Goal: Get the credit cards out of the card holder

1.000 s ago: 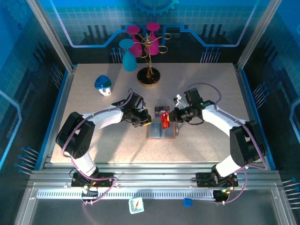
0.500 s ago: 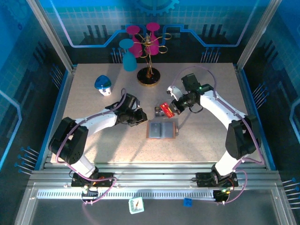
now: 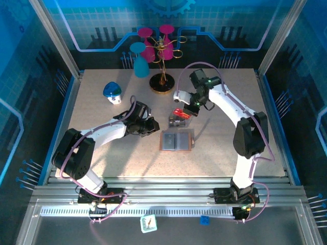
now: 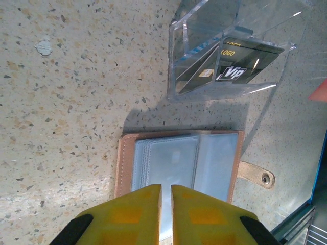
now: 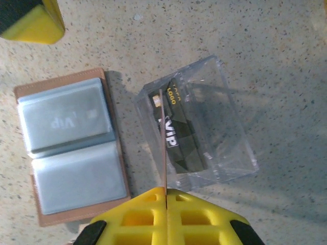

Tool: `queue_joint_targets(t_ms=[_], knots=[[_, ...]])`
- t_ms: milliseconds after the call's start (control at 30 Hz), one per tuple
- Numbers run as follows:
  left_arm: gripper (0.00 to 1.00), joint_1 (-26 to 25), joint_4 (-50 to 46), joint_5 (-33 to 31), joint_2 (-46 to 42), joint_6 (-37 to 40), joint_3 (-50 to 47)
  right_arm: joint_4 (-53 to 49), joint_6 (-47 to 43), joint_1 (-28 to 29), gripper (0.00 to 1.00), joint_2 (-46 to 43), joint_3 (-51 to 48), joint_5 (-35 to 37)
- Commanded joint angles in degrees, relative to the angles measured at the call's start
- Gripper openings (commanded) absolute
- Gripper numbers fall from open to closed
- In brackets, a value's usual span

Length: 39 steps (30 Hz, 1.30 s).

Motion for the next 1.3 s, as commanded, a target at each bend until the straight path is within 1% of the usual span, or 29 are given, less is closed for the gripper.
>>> queue_joint_targets(t_ms=[0, 333, 633, 1033, 1200, 1267], knots=[[0.13, 0.6, -0.4, -0.6, -1.6, -0.2, 0.1, -4.7, -6.2, 0.7, 0.00, 2.9, 5.5, 2.6], [0.14, 0.9, -0.5, -0.2, -2.7, -1.1, -1.8, -10.4, -9.8, 1.5, 0.00, 11.0, 18.0, 3.7], [0.14, 1.9, -1.4, -0.4, -4.9, -0.9, -3.0, -14.3, -11.6, 2.0, 0.00, 17.5, 24.7, 3.6], [0.14, 2.3, -0.9, -0.4, -5.9, -1.7, -4.3, -16.8, -11.6, 2.2, 0.00, 21.3, 27.1, 4.6], [0.14, 2.3, -0.5, 0.1, -5.5, -2.2, -4.6, -18.3, -11.5, 2.4, 0.00, 22.2, 26.9, 1.9], [0.14, 2.4, -0.5, 0.1, -5.5, -2.1, -4.6, -18.5, -11.3, 2.7, 0.00, 22.7, 26.9, 2.0]])
